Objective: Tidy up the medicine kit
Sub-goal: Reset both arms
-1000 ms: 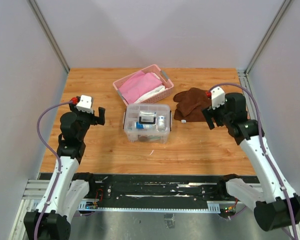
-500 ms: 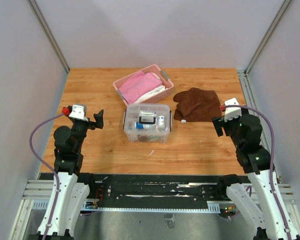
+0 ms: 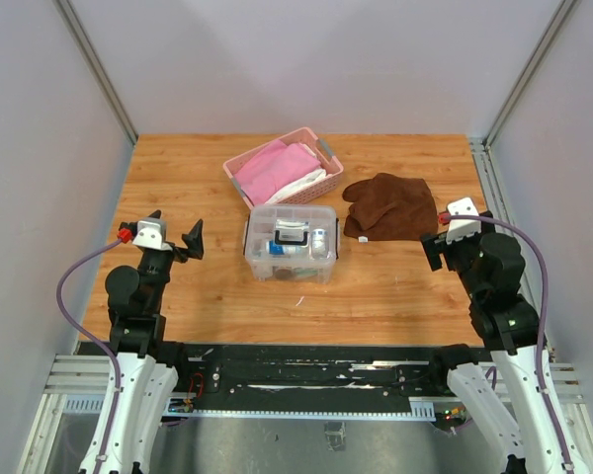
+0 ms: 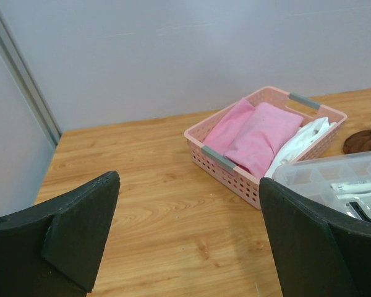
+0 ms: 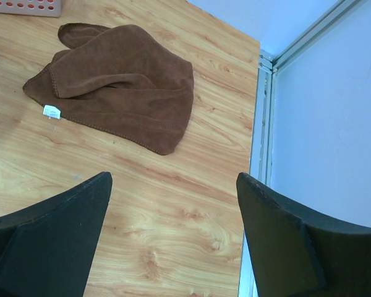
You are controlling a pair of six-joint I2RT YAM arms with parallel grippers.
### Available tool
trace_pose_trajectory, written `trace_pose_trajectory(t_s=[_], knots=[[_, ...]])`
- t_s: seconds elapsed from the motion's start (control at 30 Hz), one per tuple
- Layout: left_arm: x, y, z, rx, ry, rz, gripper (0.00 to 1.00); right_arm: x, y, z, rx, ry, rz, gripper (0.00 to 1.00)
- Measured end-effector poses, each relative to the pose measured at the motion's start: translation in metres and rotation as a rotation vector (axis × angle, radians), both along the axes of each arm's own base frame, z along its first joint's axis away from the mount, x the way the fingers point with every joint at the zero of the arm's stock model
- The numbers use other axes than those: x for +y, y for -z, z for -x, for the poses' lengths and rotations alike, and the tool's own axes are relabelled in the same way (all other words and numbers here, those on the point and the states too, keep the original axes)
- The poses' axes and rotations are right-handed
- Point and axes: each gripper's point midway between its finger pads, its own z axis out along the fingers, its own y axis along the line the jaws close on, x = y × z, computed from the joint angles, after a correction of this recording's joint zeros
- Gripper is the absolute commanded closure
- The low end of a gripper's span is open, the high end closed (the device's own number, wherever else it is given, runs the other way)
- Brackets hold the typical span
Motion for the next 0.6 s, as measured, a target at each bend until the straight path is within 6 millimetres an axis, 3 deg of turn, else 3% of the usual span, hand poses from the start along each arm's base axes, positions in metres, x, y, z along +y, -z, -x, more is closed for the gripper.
trace_pose_trajectory(t_s=[0.6], knots=[[0.0035, -0.0001, -0.0004, -0.002, -0.019, -0.013, 0.01, 0.0024, 0.0055, -0.0002, 0.013, -0.016, 0.005, 0.16]])
